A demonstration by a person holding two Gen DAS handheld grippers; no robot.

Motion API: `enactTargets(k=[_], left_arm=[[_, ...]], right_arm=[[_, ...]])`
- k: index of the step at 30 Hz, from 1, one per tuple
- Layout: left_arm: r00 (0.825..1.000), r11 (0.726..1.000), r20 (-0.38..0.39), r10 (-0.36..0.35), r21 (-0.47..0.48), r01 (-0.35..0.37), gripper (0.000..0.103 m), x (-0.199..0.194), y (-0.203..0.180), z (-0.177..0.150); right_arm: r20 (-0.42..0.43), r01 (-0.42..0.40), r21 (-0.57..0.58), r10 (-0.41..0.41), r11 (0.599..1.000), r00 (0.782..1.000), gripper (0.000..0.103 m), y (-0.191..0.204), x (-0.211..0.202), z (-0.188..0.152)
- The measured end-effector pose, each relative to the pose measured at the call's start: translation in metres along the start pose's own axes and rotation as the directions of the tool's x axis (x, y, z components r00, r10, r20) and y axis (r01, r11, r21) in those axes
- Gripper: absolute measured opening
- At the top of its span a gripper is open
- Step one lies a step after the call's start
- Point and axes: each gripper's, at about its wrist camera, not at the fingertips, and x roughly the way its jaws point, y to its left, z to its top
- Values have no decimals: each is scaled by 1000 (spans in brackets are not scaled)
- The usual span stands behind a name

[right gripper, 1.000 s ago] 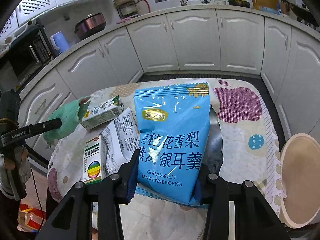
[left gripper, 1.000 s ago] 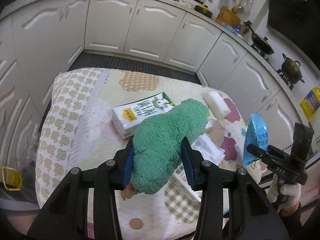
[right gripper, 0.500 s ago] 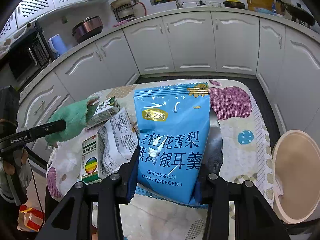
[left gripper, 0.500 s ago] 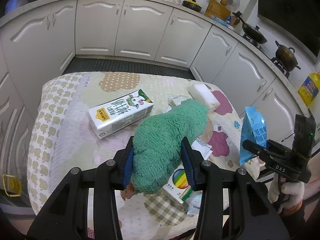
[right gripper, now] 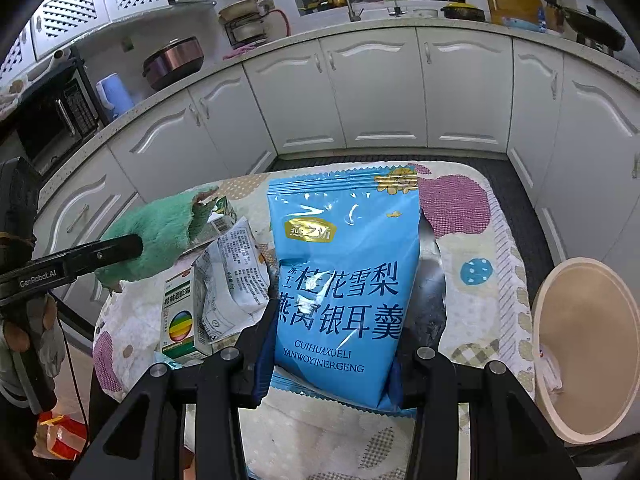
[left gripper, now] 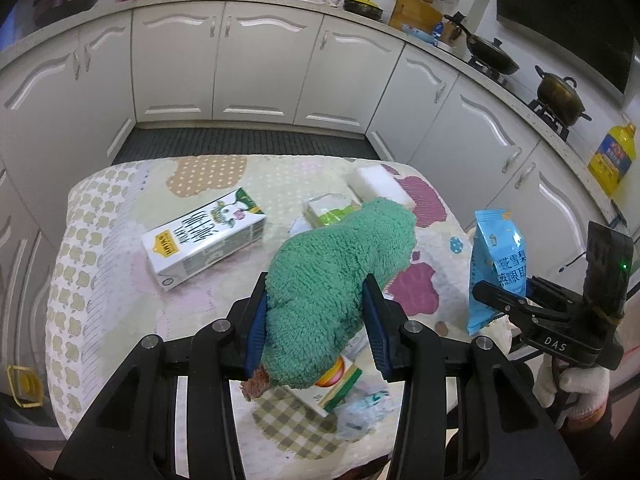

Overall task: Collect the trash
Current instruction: 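Grasp the blue snack packet with the right tool while the left tool grasps the green fuzzy cloth, then carry the blue packet and green cloth over the beige bin and open both tools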

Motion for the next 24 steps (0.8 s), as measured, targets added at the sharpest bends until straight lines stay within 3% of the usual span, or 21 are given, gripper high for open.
enactTargets(k=[24], left_arm=[[1000,998,-5,-22,60,22,41,0,-30,6]], right_arm=[[30,10,5,-10,1000,999,43,-14,-21,-3]])
